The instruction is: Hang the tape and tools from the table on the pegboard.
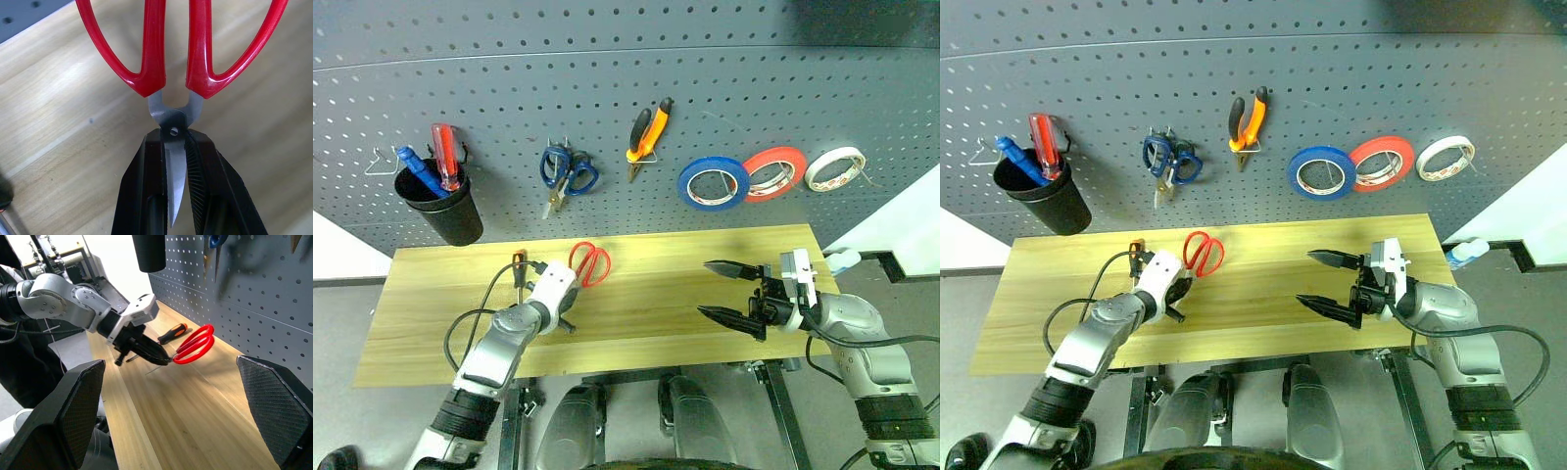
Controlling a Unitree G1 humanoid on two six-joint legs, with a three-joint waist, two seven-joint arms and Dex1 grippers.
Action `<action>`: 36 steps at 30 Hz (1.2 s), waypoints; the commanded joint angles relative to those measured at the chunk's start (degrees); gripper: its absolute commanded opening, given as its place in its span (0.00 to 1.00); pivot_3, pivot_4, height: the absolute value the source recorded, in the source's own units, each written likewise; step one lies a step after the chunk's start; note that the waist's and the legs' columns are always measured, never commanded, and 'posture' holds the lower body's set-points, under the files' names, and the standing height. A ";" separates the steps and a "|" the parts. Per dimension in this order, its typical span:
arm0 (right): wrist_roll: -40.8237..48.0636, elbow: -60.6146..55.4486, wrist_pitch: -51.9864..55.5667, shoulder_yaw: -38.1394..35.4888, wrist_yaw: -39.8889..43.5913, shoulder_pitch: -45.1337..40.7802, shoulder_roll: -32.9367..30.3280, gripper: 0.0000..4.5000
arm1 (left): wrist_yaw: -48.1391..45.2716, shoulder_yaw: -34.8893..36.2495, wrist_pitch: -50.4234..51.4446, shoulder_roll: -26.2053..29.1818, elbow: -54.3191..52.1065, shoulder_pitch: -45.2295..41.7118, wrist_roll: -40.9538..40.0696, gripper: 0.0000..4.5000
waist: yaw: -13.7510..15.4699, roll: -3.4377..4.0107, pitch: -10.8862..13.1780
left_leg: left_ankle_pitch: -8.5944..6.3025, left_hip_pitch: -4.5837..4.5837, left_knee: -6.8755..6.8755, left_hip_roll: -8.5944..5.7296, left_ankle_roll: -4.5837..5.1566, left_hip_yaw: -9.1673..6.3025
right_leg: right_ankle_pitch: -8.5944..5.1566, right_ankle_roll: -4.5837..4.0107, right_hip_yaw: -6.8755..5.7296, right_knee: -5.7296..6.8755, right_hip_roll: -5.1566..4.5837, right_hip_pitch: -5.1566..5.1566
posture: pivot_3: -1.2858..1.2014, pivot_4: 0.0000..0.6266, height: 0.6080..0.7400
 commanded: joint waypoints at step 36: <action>13.35 2.39 1.96 -11.15 5.62 1.75 3.02 1.00 | 4.23 9.93 -40.63 6.48 -10.04 7.48 9.03 0.05 | 0.16 0.31 -0.96 | -0.02 0.07 0.85 0.01 0.09 0.08 | 0.13 -0.05 0.07 0.68 0.08 0.13 | 0.48 0.22 0.97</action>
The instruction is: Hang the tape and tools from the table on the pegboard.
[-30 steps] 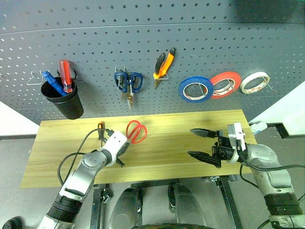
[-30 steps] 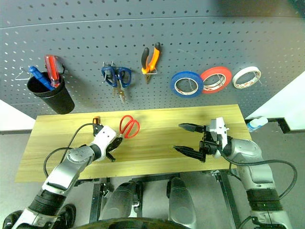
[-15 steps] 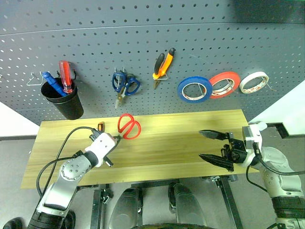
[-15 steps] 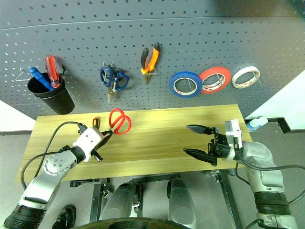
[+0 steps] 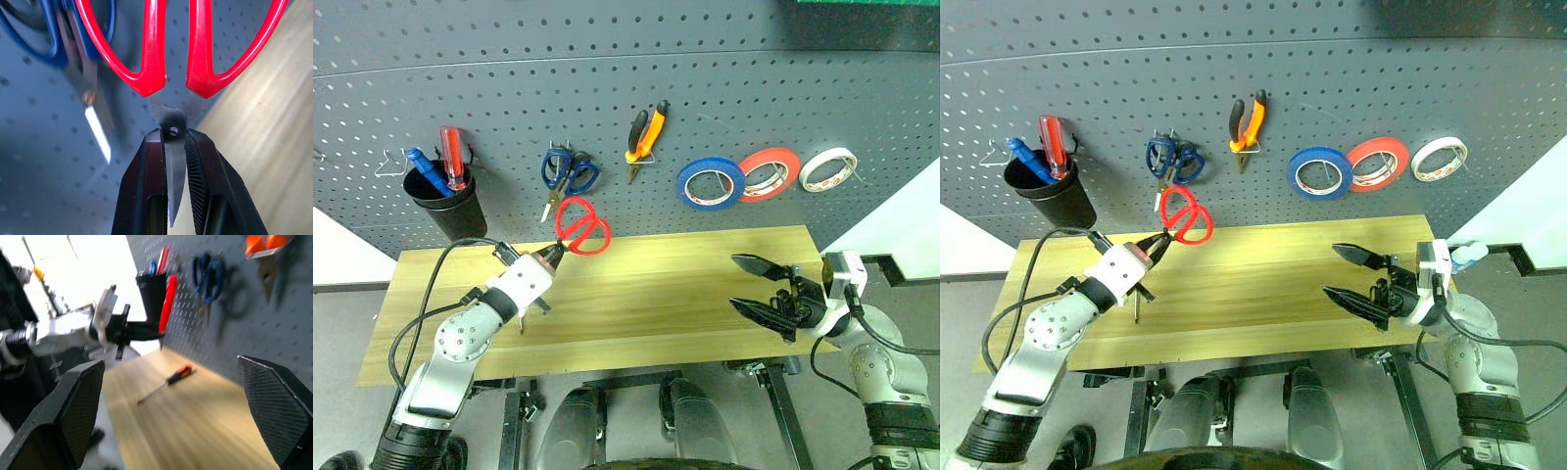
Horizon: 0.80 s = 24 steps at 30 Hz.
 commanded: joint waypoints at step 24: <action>1.39 0.18 0.73 -1.64 0.81 0.37 0.92 1.00 | 10.72 5.48 -9.60 -4.30 1.31 1.47 6.76 0.05 | -0.01 0.03 -1.16 | 0.01 0.05 0.04 0.10 0.02 0.06 | 0.03 0.00 0.07 0.04 0.20 0.02 | 0.47 0.21 0.97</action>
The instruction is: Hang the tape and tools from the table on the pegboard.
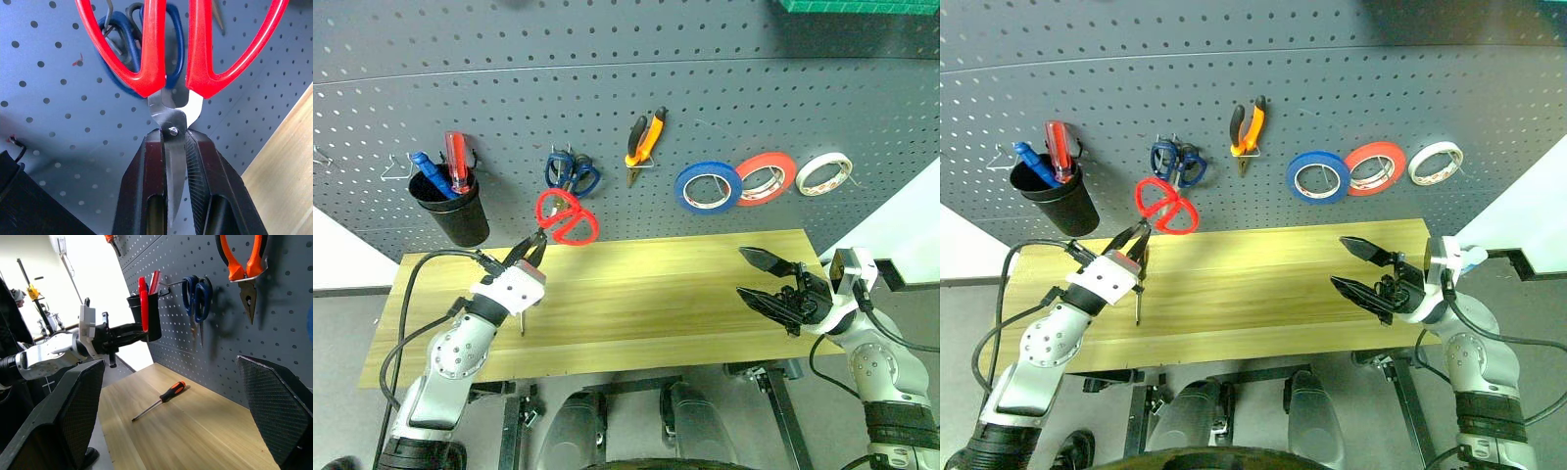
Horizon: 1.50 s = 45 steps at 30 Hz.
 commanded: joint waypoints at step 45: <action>3.09 -7.50 1.23 -1.02 -2.37 2.48 2.13 1.00 | 0.04 -3.62 7.04 -8.46 18.63 -15.64 -2.23 0.80 | -0.25 -0.01 -0.33 | 0.02 0.20 0.15 0.01 0.03 0.07 | 0.07 0.03 0.03 0.14 0.12 0.16 | 0.46 0.23 0.97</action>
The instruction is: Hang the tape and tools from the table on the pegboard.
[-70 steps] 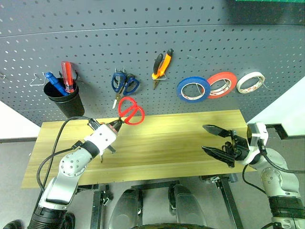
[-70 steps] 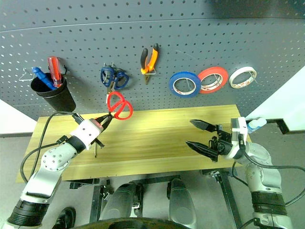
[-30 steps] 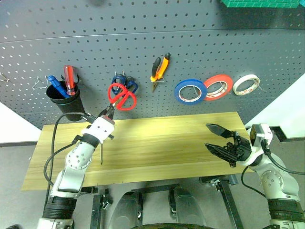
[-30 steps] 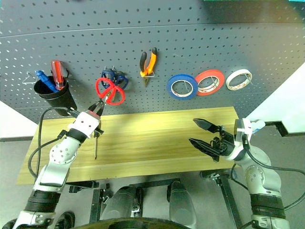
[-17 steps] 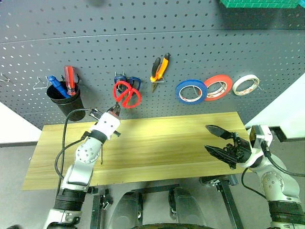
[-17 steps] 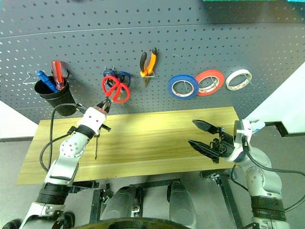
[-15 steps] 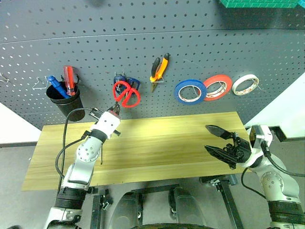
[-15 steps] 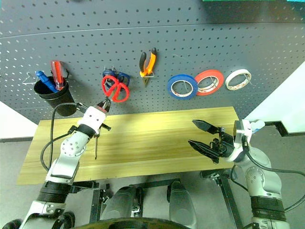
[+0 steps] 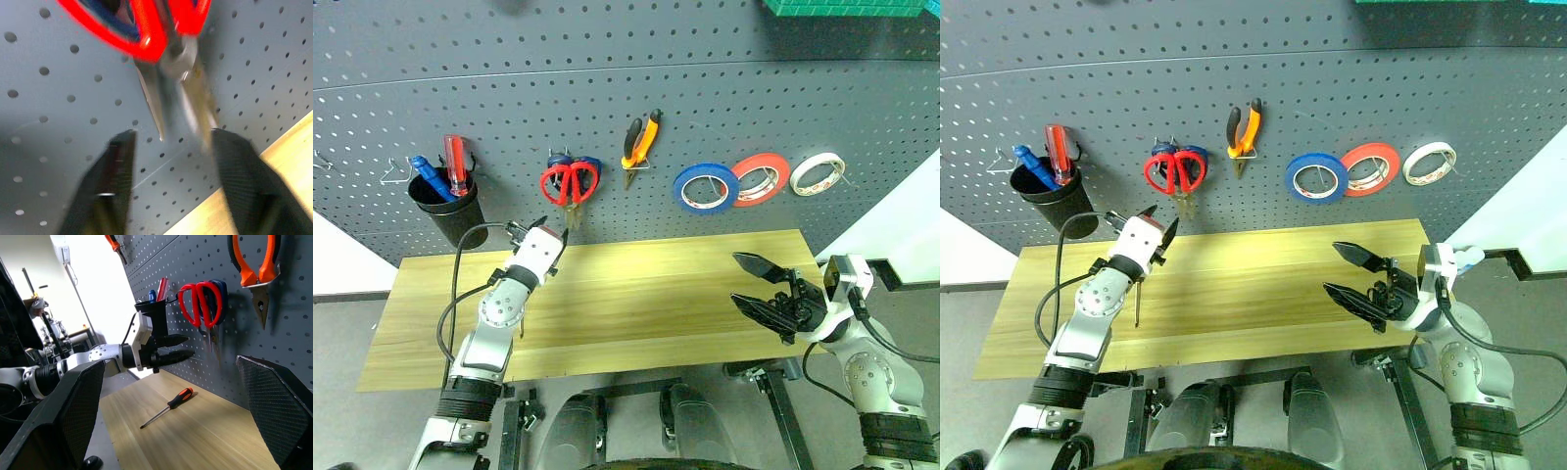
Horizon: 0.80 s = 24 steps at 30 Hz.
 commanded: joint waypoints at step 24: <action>-2.81 -5.35 1.49 4.10 2.84 -0.03 -4.04 1.00 | 0.80 16.05 27.45 -0.90 -9.00 13.74 -16.71 1.00 | 0.46 -0.15 0.24 | 0.02 0.01 -0.01 0.07 0.06 -0.02 | 0.03 -0.14 0.10 -0.07 -0.16 0.01 | 0.49 0.32 0.97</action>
